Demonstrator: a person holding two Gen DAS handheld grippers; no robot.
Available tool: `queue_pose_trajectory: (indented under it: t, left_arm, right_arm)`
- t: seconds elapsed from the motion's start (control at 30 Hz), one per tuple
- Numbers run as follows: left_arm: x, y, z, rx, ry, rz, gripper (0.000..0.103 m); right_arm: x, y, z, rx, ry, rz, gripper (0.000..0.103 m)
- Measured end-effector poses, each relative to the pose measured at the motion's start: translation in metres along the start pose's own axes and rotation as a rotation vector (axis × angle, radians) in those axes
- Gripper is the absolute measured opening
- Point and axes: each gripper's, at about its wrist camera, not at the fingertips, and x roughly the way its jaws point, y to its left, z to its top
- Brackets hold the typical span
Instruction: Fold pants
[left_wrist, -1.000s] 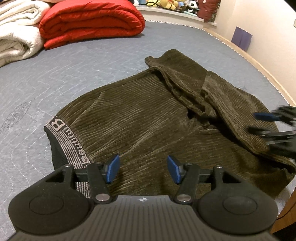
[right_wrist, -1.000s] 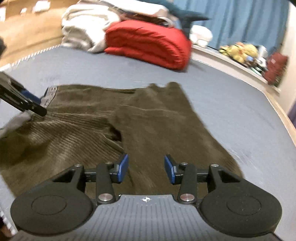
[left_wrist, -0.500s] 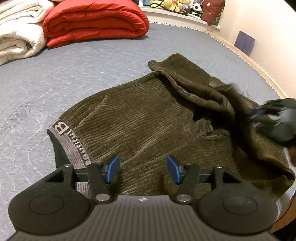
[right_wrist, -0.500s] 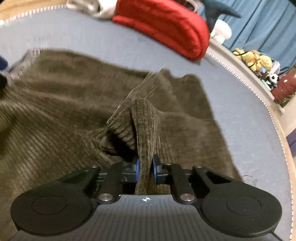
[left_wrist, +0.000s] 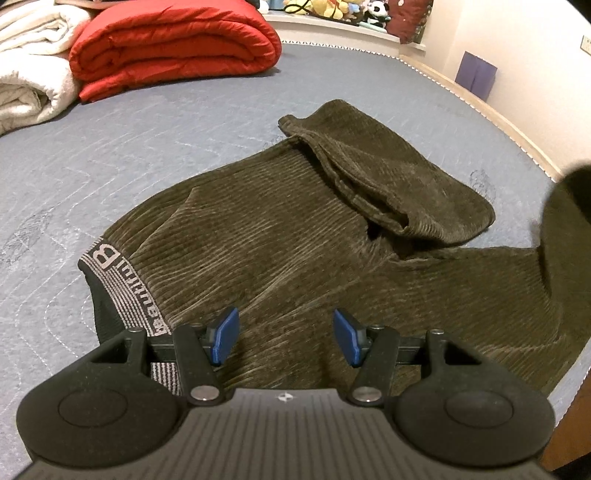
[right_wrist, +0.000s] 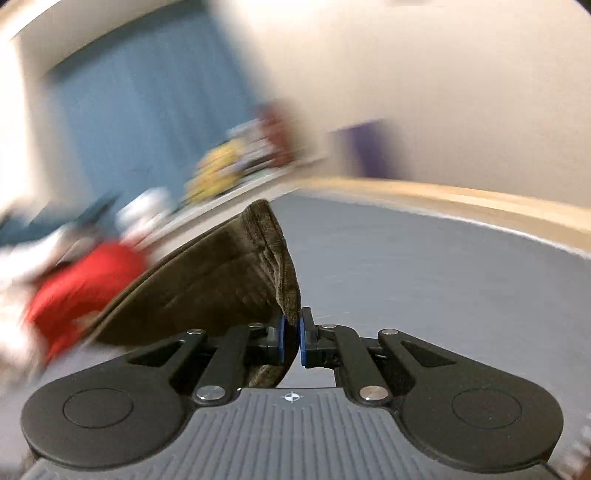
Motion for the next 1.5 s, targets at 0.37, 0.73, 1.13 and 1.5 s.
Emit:
queue_pose_trajectory:
  t: [0.37,0.73,1.13,1.5]
  left_arm:
    - [0.002,0.0,-0.001,-0.01,0.002,0.01,0.062]
    - [-0.005,0.031,-0.005,-0.065,0.003,0.026,0.063]
    - [-0.039,0.113,-0.037,-0.231,0.034,-0.011,0.063]
    - [-0.023,0.135,-0.072,-0.321,0.137,-0.105,0.068]
  right_arm:
    - [0.028,-0.137,-0.035,0.31,0.218,-0.496,0.009]
    - [-0.009,-0.109,-0.018,0.225,-0.013,-0.796,0.013]
    - [0.021,0.099,-0.103,-0.523,0.214,0.064,0.017]
    - [-0.102,0.3,-0.304,-1.151,0.449,0.826,0.017]
